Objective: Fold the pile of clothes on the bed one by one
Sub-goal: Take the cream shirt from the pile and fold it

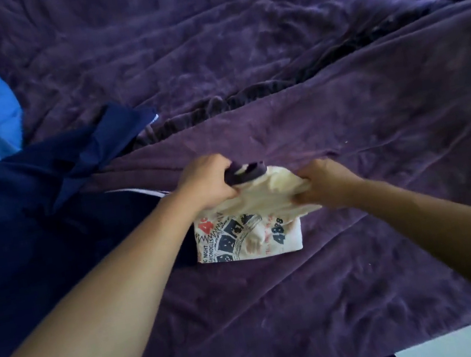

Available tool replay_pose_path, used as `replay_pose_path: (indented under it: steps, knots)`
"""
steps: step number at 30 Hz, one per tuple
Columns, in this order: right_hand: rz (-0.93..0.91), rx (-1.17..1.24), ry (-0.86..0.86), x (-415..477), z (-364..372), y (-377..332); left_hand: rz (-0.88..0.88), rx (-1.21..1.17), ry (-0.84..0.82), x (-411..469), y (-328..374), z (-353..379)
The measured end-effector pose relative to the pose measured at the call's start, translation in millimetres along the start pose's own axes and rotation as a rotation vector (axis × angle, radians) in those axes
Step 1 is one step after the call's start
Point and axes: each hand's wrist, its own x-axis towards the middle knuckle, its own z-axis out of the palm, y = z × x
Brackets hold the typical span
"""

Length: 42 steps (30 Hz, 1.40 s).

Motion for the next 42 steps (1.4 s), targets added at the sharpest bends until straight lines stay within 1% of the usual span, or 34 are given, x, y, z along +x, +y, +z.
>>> replay_pose_path:
  steps: [6,11,15,20,23,27,31,34,38,42]
  knots:
    - [0.016,-0.020,0.138,-116,-52,36,0.143,-0.051,0.005,-64,97,-28]
    - [0.081,-0.084,0.227,-206,-104,99,0.264,-0.059,-0.001,-85,203,-31]
    - [0.137,-0.086,0.342,-281,-138,171,0.370,-0.049,0.001,-91,304,-27]
    - [0.211,-0.077,0.400,-374,-176,283,0.431,-0.108,-0.018,-93,442,-8]
    - [0.254,-0.062,0.405,-425,-201,350,0.477,-0.151,-0.012,-94,522,15]
    - [0.335,-0.123,0.363,-474,-233,425,0.527,-0.207,-0.008,-97,614,47]
    - [0.390,-0.224,0.356,-494,-264,480,0.532,-0.285,-0.009,-89,677,73]
    - [0.416,-0.321,0.321,-487,-284,512,0.501,-0.372,-0.059,-68,707,92]
    - [0.426,-0.395,0.211,-448,-299,544,0.422,-0.415,-0.078,-24,724,116]
    - [0.485,-0.378,0.083,-380,-308,578,0.334,-0.420,-0.131,39,727,132]
